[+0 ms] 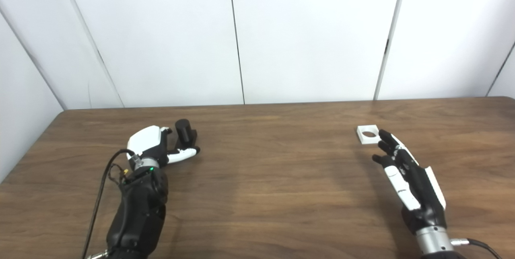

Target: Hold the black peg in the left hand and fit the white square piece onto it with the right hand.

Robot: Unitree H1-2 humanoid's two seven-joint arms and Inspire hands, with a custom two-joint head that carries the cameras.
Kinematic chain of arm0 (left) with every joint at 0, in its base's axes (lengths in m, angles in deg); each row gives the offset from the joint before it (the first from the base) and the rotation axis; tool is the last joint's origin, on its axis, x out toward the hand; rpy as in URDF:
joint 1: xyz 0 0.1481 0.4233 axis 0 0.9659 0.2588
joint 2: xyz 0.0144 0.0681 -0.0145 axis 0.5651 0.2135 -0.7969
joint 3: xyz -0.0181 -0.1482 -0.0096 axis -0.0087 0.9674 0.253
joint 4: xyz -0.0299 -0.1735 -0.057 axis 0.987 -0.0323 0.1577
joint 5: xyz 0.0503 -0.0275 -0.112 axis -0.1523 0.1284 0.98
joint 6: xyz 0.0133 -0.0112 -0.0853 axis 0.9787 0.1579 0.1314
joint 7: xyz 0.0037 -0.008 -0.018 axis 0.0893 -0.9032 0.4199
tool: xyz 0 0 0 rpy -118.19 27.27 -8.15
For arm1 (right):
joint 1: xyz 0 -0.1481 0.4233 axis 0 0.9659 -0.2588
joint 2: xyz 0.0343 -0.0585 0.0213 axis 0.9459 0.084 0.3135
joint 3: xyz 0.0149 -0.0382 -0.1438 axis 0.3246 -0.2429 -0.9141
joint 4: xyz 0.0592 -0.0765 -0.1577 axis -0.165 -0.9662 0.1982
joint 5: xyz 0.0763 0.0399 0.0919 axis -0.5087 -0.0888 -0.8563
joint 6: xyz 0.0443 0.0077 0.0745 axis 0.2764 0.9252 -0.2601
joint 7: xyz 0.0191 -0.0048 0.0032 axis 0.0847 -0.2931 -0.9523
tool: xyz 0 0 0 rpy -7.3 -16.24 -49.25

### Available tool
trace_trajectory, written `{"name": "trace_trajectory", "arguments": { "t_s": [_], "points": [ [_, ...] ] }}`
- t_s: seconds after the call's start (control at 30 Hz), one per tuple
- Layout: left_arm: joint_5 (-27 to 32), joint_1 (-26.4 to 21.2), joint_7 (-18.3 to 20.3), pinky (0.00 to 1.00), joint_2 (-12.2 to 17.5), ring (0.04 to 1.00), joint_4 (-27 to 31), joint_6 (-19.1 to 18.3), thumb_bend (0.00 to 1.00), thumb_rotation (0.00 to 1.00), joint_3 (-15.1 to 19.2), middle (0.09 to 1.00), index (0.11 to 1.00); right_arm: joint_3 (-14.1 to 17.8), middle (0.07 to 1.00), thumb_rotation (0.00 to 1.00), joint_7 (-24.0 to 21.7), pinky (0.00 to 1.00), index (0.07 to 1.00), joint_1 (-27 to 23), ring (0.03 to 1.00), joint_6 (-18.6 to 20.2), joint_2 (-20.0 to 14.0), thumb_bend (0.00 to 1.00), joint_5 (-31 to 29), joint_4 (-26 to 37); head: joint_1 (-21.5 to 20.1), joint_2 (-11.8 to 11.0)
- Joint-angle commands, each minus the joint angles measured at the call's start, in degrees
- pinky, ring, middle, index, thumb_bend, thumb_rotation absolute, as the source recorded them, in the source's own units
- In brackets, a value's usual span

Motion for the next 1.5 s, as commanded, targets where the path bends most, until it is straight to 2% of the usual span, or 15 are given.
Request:
{"name": "trace_trajectory", "arguments": {
  "t_s": [0.0,0.17,0.43,0.93,1.17,1.47],
  "points": [
    [-1.57,-3.71,0.2,0.94,-0.09,0.999,0.98,0.0,0.81,0.69,0.24,0.956,0.881,-0.64,0.939,0.7,-0.75,0.85,0.876,1.82,0.946,-2.01,1.38,0.56,-0.67,-3.32,-0.03,0.05],
    [-1.87,-4.1,-0.04,0.92,-0.55,0.995,0.15,0.0,0.81,0.69,-0.33,0.96,0.902,-0.75,0.948,0.7,-0.44,0.85,0.875,1.69,0.951,-1.58,1.73,0.58,-0.61,-3.3,-0.31,-0.06],
    [-0.68,-4.86,-3.28,0.91,-0.47,0.975,-4.33,0.0,0.79,0.67,-0.86,0.936,0.861,-0.62,0.946,0.72,-0.35,0.86,0.877,2.45,0.953,-1.98,1.37,0.58,-0.15,-2.29,-1.07,0.01],
    [0.38,-4.07,-7.34,0.91,-1.01,0.981,-6.28,0.01,0.74,0.59,-0.96,0.937,0.819,-0.08,0.94,0.7,-1.08,0.86,0.871,3.18,0.944,-1.35,-0.07,0.55,-1.13,-0.79,-0.18,0.51],
    [-0.6,-4.13,-8.17,0.93,-0.97,0.988,-6.84,0.01,0.69,0.55,-0.84,0.947,0.845,-0.32,0.934,0.7,-1.28,0.84,0.868,2.91,0.936,-2.48,-0.94,0.6,-0.29,-1.34,-0.01,0.72],
    [-0.06,-3.84,-9.44,0.93,-0.79,0.986,-6.62,0.0,0.62,0.46,-0.7,0.942,0.783,-0.24,0.93,0.69,-2.42,0.84,0.865,2.66,0.936,-2.77,-1.61,0.67,-0.44,-1.41,0.41,1.0]
  ]
}}
